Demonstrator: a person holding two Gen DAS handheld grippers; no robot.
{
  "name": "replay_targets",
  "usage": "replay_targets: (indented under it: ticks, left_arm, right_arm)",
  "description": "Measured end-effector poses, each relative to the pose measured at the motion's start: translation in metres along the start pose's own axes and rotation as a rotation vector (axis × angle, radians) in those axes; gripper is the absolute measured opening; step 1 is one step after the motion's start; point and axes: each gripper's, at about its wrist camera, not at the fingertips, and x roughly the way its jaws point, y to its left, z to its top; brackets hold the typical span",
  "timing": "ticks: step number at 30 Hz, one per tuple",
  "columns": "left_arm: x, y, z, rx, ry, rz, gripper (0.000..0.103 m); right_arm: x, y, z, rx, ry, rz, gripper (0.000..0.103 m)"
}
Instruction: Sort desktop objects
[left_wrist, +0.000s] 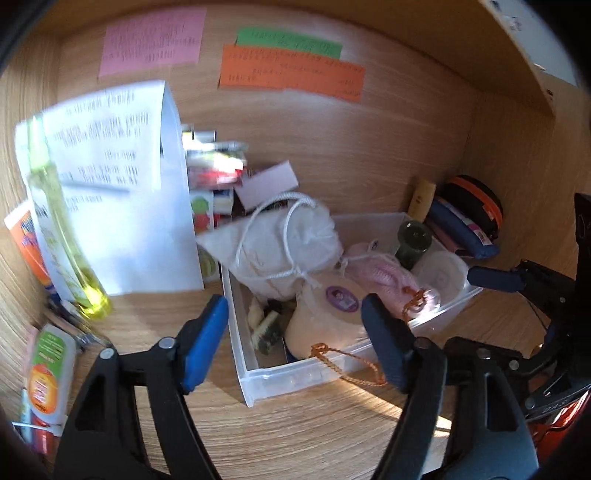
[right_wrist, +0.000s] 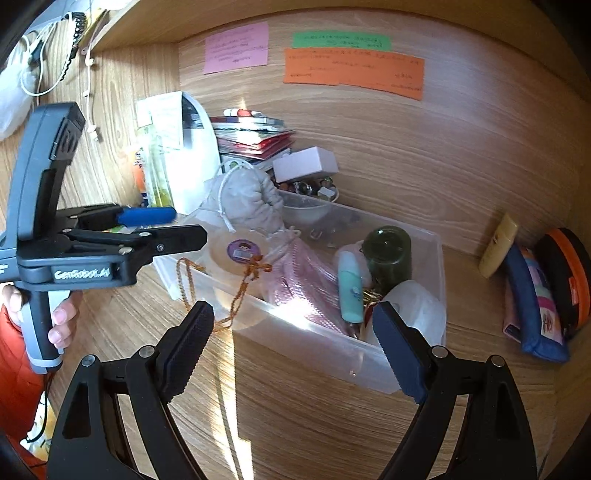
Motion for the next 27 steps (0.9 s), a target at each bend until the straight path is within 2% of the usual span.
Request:
replay_targets:
  ticks: [1, 4, 5, 10, 16, 20, 22, 27]
  left_arm:
    - [-0.003, -0.003, 0.0, 0.007, -0.005, -0.004, 0.077]
    - [-0.01, -0.008, 0.0, 0.008, -0.021, -0.004, 0.094]
    - [-0.013, -0.009, 0.0, 0.002, -0.028, 0.005, 0.096]
    - [-0.023, -0.008, -0.003, -0.025, -0.034, 0.039, 0.1]
    - [-0.038, -0.014, -0.014, -0.037, -0.052, 0.099, 0.1]
    - [-0.042, -0.019, -0.026, -0.062, -0.038, 0.12, 0.1]
    - [-0.045, -0.02, -0.032, -0.088, -0.036, 0.115, 0.1]
    - [-0.06, -0.029, -0.049, -0.121, -0.067, 0.158, 0.1]
  right_arm:
    - [-0.002, 0.002, 0.0, -0.004, -0.005, -0.003, 0.086]
    - [-0.006, 0.005, 0.001, -0.011, -0.015, -0.007, 0.086]
    - [-0.009, 0.005, 0.001, -0.013, -0.019, -0.01, 0.086]
    - [-0.021, 0.007, 0.001, -0.005, -0.035, -0.017, 0.086]
    - [-0.042, 0.008, -0.003, 0.015, -0.068, -0.038, 0.086]
    - [-0.054, 0.009, -0.008, 0.048, -0.083, -0.035, 0.095]
    - [-0.062, 0.01, -0.012, 0.063, -0.101, -0.035, 0.095]
    - [-0.087, 0.017, -0.028, 0.083, -0.158, -0.062, 0.095]
